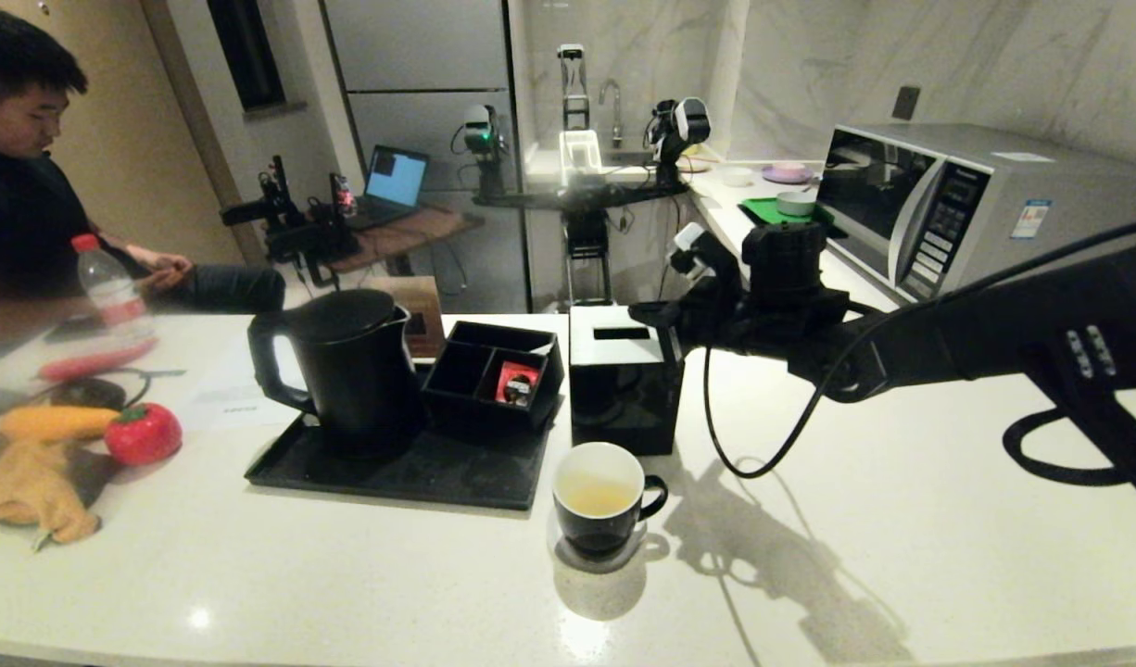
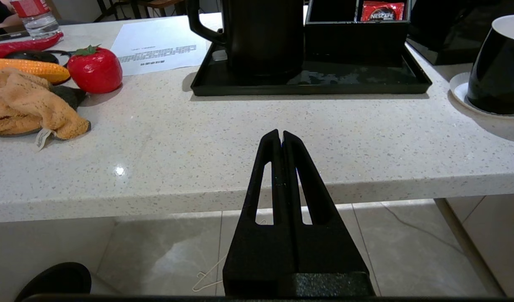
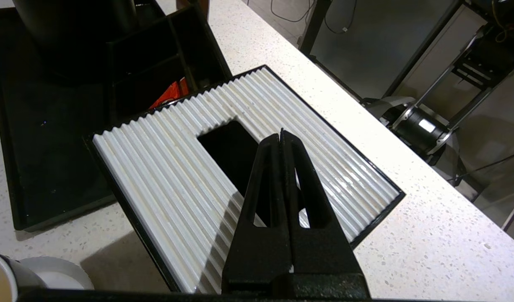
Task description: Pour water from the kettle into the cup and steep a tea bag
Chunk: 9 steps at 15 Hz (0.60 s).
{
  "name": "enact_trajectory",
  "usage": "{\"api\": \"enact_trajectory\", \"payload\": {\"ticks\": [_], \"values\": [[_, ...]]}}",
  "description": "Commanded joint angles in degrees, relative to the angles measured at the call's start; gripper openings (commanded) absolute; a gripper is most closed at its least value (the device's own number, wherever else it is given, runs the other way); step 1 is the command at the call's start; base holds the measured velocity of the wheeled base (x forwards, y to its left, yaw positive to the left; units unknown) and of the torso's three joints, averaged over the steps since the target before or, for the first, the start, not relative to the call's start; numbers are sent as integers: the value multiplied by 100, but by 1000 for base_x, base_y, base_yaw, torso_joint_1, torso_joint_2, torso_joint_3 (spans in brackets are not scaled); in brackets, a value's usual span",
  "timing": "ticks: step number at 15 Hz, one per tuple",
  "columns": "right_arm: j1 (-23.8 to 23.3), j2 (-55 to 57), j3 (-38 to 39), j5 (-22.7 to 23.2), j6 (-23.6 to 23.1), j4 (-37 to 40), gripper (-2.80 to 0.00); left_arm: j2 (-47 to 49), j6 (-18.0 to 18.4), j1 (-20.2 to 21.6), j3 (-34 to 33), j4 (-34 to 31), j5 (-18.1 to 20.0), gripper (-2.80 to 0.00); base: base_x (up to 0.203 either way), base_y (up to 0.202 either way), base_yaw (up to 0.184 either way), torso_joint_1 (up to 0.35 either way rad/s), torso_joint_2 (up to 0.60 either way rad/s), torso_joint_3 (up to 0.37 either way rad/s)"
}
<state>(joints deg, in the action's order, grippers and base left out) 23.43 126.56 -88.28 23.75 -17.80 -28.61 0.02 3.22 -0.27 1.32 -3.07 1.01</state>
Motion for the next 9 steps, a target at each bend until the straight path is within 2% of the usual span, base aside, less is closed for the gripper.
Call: {"api": "enact_trajectory", "payload": {"ticks": [1,5,7,9], "values": [[-37,-199,93,-1,-12,24,-280,-2,3,0,0,-1,-5,-280,0,0,0,0,0,0],[-214,-872,725,-277,48,226,-280,-2,3,0,0,-1,-5,-280,0,0,0,0,0,0],[-351,-1320,959,-530,386,452,-280,-2,3,0,0,-1,-5,-280,0,0,0,0,0,0],[-528,-1801,1223,-1106,835,839,-280,-2,3,0,0,-1,3,-280,0,0,0,0,0,0]]}}
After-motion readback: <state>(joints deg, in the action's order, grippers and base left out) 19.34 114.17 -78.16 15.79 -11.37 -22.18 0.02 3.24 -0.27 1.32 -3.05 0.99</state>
